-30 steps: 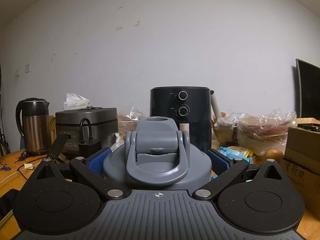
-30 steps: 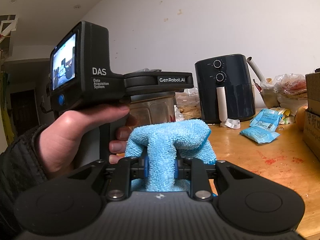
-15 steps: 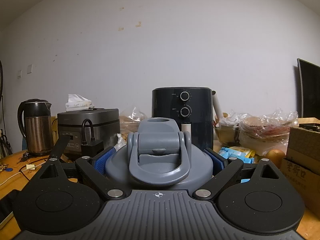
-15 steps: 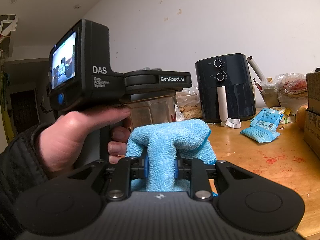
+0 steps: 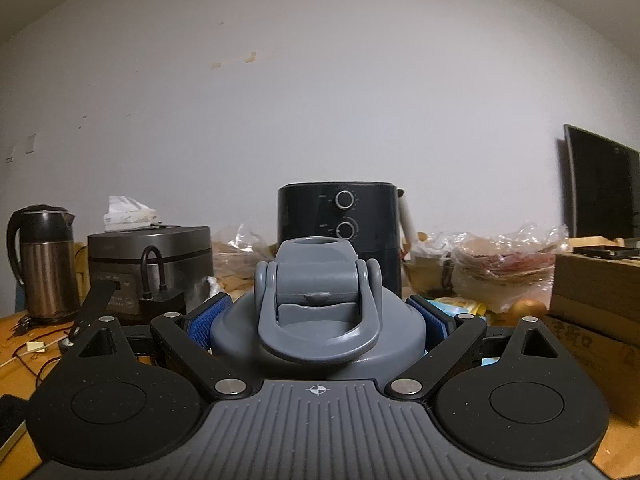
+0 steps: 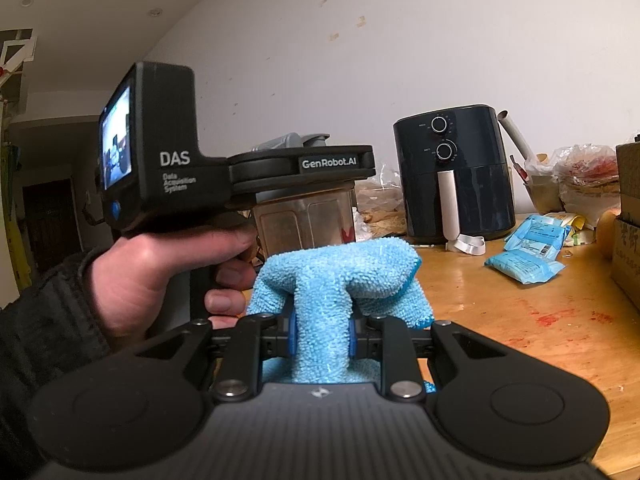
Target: Clean container
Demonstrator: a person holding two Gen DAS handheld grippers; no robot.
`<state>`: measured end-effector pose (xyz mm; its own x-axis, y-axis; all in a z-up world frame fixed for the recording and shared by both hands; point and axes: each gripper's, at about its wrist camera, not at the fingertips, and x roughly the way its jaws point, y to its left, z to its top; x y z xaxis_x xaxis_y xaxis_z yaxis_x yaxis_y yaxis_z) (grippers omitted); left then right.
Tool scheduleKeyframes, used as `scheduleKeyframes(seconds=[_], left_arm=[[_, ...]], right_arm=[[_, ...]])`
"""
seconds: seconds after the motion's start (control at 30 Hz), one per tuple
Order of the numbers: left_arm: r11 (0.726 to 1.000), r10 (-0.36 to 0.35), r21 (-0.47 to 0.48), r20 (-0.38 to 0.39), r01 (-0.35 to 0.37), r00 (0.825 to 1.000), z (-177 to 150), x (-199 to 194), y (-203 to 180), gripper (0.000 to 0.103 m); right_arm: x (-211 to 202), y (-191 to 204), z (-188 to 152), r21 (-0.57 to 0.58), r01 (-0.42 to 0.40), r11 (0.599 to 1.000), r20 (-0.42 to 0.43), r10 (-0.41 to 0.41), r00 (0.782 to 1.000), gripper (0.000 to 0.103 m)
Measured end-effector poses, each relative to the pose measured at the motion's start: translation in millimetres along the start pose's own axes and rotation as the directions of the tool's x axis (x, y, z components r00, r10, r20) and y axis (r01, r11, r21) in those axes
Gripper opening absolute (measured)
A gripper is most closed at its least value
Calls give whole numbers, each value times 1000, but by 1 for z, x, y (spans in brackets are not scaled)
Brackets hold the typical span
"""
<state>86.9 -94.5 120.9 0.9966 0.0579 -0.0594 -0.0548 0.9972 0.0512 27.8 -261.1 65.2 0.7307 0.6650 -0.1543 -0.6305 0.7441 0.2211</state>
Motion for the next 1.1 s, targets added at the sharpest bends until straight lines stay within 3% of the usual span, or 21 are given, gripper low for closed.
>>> scheduleKeyframes(seconds=[0.67,1.1], left_arm=[[986,-165,-11,9,165,986,-3,2,18,94],[976,-217,-13,7,217,976,-4,3,26,94]], right_arm=[[2,0,1,1,-6,1000,-3,6,1000,22],[1,0,0,-1,-13,1000,-4,13,1000,22]])
